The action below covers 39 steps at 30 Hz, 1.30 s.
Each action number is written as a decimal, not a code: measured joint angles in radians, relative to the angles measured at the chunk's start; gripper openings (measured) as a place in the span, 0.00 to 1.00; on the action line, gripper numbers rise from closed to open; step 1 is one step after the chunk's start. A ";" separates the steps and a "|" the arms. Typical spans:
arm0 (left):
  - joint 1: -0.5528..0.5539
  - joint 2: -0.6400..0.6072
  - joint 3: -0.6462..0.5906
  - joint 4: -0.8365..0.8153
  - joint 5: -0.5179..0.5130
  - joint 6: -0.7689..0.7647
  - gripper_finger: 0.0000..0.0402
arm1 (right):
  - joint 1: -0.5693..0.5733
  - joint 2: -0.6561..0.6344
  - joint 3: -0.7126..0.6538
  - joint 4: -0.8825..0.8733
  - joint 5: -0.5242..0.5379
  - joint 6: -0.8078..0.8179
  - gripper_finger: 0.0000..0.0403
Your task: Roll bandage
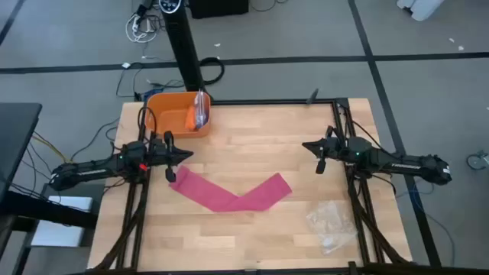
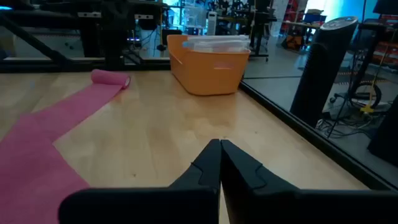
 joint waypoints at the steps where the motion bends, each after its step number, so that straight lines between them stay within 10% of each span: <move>1: 0.000 0.000 0.000 0.000 0.000 0.000 0.04 | 0.000 0.000 0.000 0.000 0.000 0.000 0.02; 39: 0.000 0.000 0.000 0.047 -0.008 0.005 0.04 | 0.000 0.000 0.000 0.000 0.000 0.000 0.02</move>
